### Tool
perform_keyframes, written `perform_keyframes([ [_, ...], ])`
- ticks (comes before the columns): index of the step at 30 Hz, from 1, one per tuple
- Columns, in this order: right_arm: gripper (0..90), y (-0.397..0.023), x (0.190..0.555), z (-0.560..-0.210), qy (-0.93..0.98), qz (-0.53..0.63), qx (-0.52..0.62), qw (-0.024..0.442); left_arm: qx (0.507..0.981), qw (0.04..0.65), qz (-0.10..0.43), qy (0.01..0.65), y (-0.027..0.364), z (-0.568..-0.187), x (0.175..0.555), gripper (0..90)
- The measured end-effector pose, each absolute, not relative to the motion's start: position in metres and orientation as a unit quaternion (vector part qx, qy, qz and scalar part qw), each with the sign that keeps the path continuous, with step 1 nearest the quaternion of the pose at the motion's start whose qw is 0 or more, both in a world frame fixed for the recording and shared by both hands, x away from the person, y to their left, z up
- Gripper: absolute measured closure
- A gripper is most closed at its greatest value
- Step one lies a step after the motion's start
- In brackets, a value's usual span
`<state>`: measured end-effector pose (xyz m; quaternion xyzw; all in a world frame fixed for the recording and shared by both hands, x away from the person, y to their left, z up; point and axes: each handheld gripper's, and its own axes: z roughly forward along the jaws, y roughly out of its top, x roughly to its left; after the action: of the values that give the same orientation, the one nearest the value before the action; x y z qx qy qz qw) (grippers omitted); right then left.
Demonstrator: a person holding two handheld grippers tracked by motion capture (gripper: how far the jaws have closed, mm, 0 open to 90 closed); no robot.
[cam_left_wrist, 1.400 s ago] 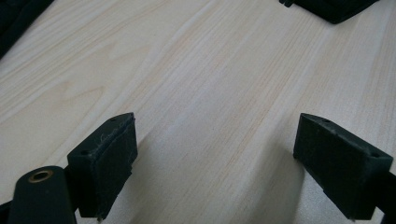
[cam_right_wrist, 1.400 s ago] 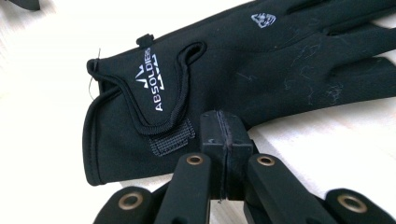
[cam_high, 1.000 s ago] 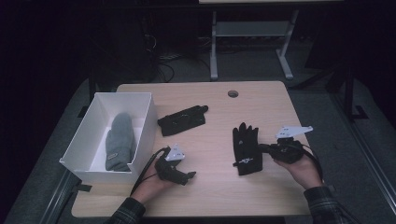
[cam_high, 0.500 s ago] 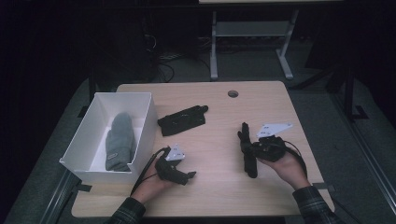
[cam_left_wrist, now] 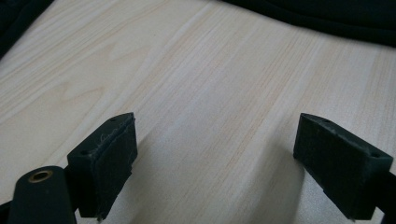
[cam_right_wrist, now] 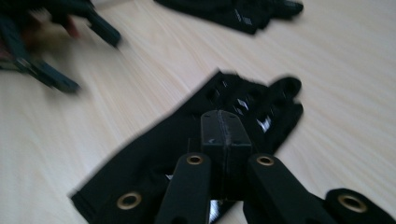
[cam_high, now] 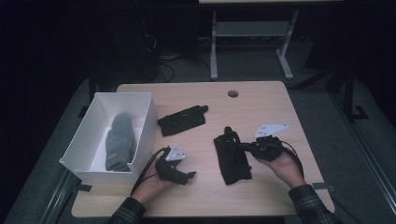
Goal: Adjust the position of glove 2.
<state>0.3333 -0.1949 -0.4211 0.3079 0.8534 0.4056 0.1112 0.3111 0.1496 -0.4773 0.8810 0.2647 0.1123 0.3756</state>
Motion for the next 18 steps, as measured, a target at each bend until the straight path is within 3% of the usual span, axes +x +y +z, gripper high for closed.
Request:
perform_keyframes([
  [9,90.0,-0.183,0.346,-0.461,0.892,0.321,0.307,0.088,0.882,0.374,0.112,0.264,0.149,-0.477,0.311,12.7],
  [18,90.0,-0.195,0.324,-0.459,0.891,0.324,0.314,0.058,0.882,0.374,0.113,0.262,0.150,-0.477,0.311,12.6],
])
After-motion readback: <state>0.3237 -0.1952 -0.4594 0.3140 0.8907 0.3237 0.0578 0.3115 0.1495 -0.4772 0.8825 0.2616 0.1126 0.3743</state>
